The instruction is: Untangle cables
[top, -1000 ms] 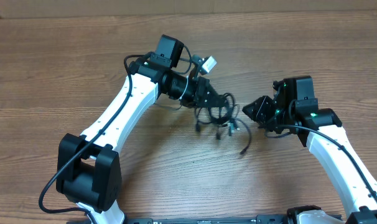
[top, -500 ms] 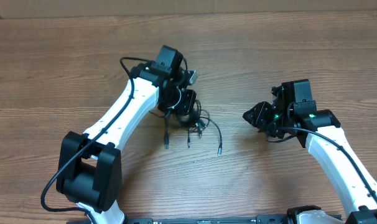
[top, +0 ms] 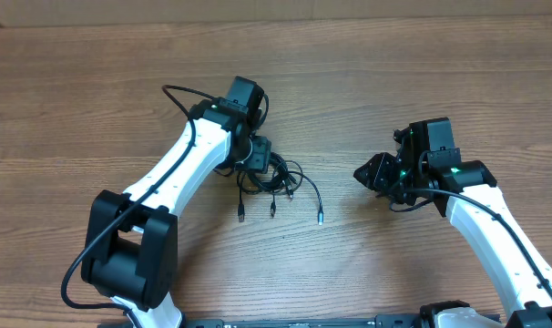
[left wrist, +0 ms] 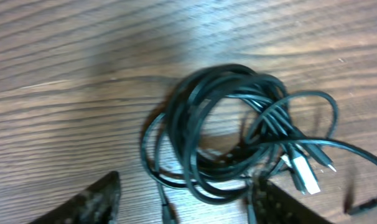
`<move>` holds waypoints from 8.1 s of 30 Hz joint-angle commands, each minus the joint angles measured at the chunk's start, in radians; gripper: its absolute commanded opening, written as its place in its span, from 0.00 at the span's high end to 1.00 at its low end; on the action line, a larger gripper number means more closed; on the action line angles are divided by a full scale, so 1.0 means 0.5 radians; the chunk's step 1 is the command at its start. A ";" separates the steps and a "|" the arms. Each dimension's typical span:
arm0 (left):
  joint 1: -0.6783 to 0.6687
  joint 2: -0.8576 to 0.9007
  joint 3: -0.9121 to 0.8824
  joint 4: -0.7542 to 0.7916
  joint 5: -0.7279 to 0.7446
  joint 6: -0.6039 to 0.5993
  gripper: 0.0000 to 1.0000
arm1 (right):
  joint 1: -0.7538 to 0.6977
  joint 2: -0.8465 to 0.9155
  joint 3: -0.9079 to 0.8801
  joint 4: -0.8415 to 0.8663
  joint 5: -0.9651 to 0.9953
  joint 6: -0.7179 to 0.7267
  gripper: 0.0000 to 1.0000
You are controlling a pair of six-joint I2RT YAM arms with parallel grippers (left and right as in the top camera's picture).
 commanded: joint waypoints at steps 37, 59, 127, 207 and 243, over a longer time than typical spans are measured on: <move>0.046 0.379 0.137 0.172 0.342 0.447 0.96 | 0.011 0.001 -0.011 -0.005 0.020 -0.255 0.53; -0.153 0.307 0.362 -0.014 0.909 1.154 0.96 | 0.192 0.018 -0.064 0.063 -0.174 -0.545 0.43; -0.091 0.308 0.377 -0.052 0.836 0.892 0.96 | 0.530 0.246 -0.120 0.236 -0.539 -0.686 0.68; -0.190 0.308 0.377 -0.173 0.961 1.144 0.96 | 0.364 0.246 -0.121 0.239 -0.063 -0.433 0.90; -0.185 0.308 0.375 -0.163 1.077 1.086 0.96 | 0.364 0.246 -0.121 0.253 -0.079 -0.436 0.74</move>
